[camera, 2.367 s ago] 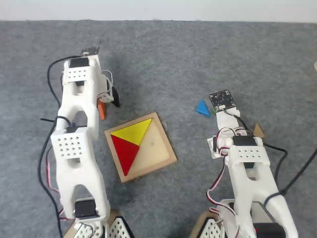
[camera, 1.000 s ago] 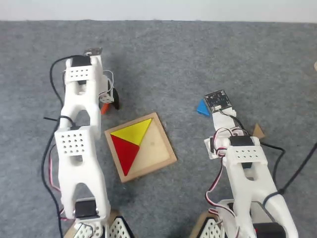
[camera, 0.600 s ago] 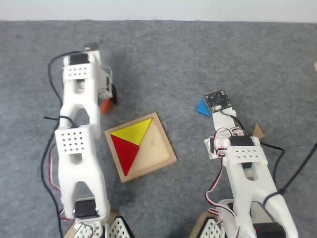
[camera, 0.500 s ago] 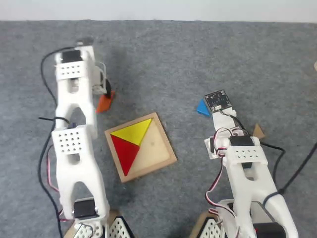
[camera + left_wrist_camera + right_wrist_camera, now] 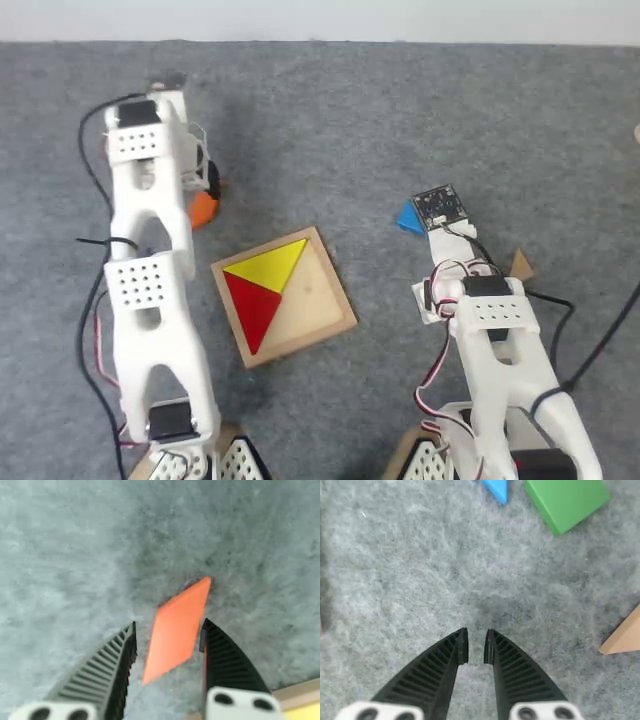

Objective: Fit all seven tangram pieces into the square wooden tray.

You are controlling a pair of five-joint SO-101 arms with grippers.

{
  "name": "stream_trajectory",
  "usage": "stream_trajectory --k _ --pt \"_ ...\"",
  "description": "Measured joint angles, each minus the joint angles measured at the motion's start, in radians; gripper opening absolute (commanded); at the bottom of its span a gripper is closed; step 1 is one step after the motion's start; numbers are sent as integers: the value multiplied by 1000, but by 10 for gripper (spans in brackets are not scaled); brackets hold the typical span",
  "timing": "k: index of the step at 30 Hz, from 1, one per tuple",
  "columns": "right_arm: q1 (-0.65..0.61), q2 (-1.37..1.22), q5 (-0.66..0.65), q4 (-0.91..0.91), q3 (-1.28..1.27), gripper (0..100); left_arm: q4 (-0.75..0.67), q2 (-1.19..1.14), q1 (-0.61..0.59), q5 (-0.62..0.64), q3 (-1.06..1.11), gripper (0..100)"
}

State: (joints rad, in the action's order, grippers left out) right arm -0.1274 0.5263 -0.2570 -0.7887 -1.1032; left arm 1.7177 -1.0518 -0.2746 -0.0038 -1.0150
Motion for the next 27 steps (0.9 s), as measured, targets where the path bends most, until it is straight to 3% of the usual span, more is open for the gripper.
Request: stream_trajectory --k 4,9,17,27 --pt "0 -3 0 0 0 73 -2 -71 14 -3 -11 200" --pt "0 -3 0 0 0 73 2 -86 17 -3 -44 77" --pt "0 -3 0 0 0 73 5 -87 34 -31 -51 8" --pt "0 -3 0 0 0 73 5 -3 41 -29 8 11"
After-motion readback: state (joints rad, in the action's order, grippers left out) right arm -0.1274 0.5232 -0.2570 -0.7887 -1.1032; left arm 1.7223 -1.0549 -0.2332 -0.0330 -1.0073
